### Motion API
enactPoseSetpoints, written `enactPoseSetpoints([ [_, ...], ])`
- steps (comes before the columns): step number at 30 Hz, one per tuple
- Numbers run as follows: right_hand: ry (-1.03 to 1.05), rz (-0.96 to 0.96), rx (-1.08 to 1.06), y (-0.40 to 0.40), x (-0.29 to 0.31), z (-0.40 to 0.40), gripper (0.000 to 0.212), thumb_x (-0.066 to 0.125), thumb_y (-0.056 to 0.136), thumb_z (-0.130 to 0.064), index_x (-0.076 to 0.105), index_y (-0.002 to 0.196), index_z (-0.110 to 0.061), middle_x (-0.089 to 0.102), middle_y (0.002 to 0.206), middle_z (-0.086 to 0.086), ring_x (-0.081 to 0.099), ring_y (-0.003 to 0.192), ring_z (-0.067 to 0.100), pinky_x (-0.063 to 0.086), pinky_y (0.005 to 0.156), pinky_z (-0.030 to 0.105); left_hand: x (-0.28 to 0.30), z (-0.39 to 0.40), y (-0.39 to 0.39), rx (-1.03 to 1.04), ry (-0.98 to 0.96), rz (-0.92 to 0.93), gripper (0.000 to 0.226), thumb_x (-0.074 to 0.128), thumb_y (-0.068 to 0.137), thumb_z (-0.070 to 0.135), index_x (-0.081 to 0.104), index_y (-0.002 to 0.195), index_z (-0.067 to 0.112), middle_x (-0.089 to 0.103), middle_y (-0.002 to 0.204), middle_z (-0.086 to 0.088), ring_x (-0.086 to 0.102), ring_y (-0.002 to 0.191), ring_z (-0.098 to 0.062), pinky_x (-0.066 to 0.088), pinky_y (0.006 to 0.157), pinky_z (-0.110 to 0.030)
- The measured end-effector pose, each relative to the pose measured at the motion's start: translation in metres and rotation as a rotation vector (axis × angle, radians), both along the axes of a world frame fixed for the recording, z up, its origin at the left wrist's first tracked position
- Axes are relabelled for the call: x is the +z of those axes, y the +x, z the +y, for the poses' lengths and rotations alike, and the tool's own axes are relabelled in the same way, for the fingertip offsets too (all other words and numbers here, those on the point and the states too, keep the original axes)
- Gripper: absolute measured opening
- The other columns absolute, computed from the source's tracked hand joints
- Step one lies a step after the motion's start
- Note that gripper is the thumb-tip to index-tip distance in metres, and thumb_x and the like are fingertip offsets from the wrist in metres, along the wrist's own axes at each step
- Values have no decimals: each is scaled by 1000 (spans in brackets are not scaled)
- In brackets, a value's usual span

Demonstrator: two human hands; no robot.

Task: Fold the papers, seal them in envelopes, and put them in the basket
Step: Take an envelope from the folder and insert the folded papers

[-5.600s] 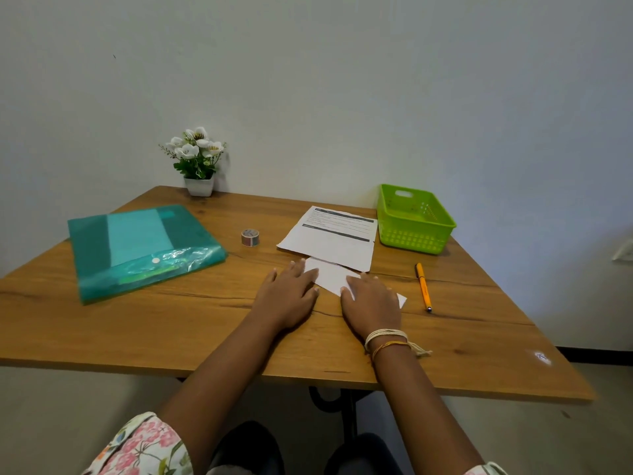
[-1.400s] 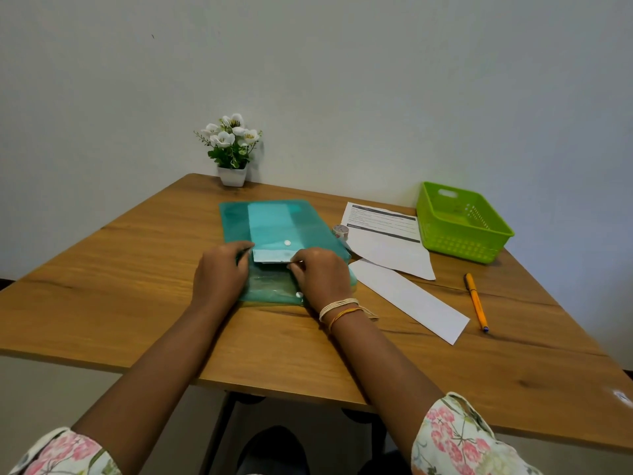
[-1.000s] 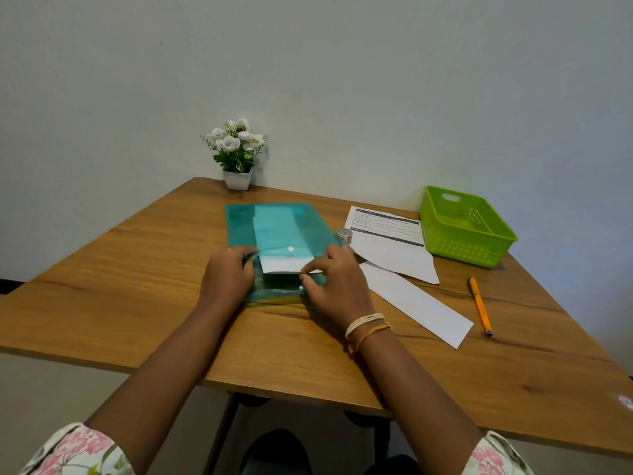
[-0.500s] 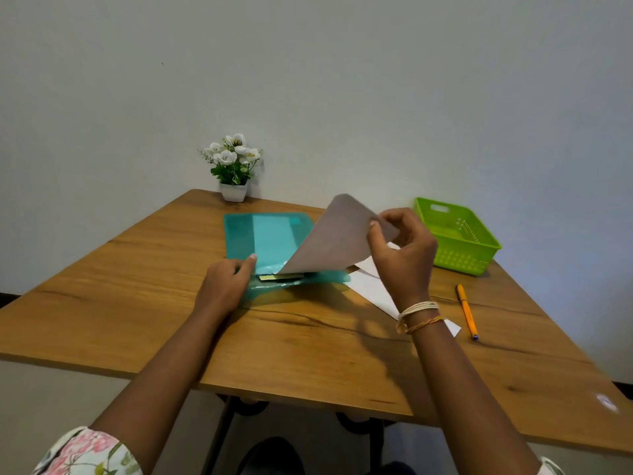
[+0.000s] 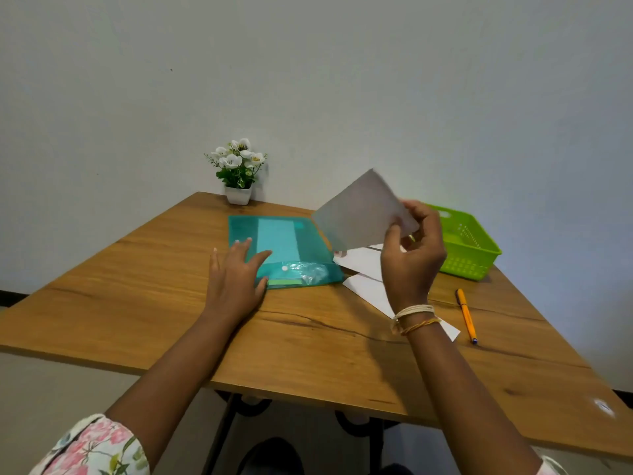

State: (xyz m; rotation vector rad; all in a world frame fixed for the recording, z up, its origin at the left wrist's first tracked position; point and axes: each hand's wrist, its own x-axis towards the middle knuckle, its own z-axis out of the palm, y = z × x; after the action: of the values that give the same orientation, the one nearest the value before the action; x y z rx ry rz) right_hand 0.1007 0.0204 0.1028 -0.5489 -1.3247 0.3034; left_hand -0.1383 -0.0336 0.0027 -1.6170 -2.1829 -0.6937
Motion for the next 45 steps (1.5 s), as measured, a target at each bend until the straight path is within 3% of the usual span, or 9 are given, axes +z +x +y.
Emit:
enactPoseSetpoints([
  [6, -32, -461, 166, -8, -55, -6, 24, 63, 81, 3, 66, 100, -11, 68, 101, 1, 62, 98, 11, 53, 82, 16, -3, 2, 12, -276, -118, 134, 45, 40, 93, 40, 51, 135, 28, 48, 145, 4, 37, 139, -16, 7, 116, -53],
  [10, -214, -689, 183, -6, -84, -8, 25, 63, 84, -9, 66, 105, -22, 66, 109, -5, 57, 104, 4, 54, 87, 23, -5, 3, 9, -147, -201, 51, 59, 17, 90, 50, 49, 136, 32, 46, 145, 11, 31, 142, -13, -2, 115, -53],
  [14, -265, -886, 159, -7, -93, -3, 27, 62, 84, -7, 67, 108, -21, 66, 113, 0, 58, 108, 10, 52, 87, 19, -6, 2, 8, 35, -236, -50, 53, 25, 97, 50, 43, 140, 24, 39, 151, 6, 25, 144, -20, 1, 115, -55],
  [18, -305, -990, 127, -12, -101, 2, 27, 64, 85, -10, 67, 108, -24, 59, 111, -5, 56, 104, 8, 45, 77, 6, -7, 2, 5, 153, -303, -84, 68, 21, 95, 60, 32, 147, 18, 30, 156, 0, 19, 146, -26, 10, 115, -56],
  [30, -380, -1092, 18, -12, -102, 4, 29, 56, 92, -14, 66, 118, -22, 59, 115, 0, 57, 103, 14, 52, 86, 23, 0, -5, -4, 388, -306, -182, 84, 21, 90, 68, 21, 150, 10, 16, 159, -12, 8, 147, -35, -2, 111, -63],
  [33, -400, -1109, 42, -12, -100, 3, 31, 54, 90, -14, 66, 118, -21, 59, 116, 0, 56, 103, 15, 52, 87, 25, 10, -3, 16, 173, -85, -77, 61, 39, 94, 50, 34, 144, 15, 26, 156, -10, 17, 146, -28, 3, 113, -60],
  [37, -445, -981, 8, -3, -96, 5, 31, 55, 87, -12, 67, 116, -20, 60, 120, 0, 57, 108, 16, 49, 92, 25, 17, 11, 56, -321, -127, -421, 36, 56, 92, 38, 56, 127, 28, 41, 149, 3, 37, 136, -22, 33, 111, -49],
  [41, -596, -856, -218, 24, -84, 23, 30, 56, 89, -18, 65, 117, -18, 58, 125, 7, 55, 113, 22, 47, 93, 31, 11, 33, 72, -431, -174, -523, 29, 56, 94, 31, 64, 122, 27, 44, 147, 6, 36, 138, -15, 28, 113, -40],
  [45, -821, -1061, -372, 63, -85, 51, 45, 58, 83, -44, 59, 116, -13, 58, 120, 14, 54, 110, 31, 49, 88, 39, 2, 36, 66, -422, -264, -540, 30, 64, 87, 39, 66, 115, 32, 49, 143, 6, 42, 134, -16, 39, 107, -42],
])
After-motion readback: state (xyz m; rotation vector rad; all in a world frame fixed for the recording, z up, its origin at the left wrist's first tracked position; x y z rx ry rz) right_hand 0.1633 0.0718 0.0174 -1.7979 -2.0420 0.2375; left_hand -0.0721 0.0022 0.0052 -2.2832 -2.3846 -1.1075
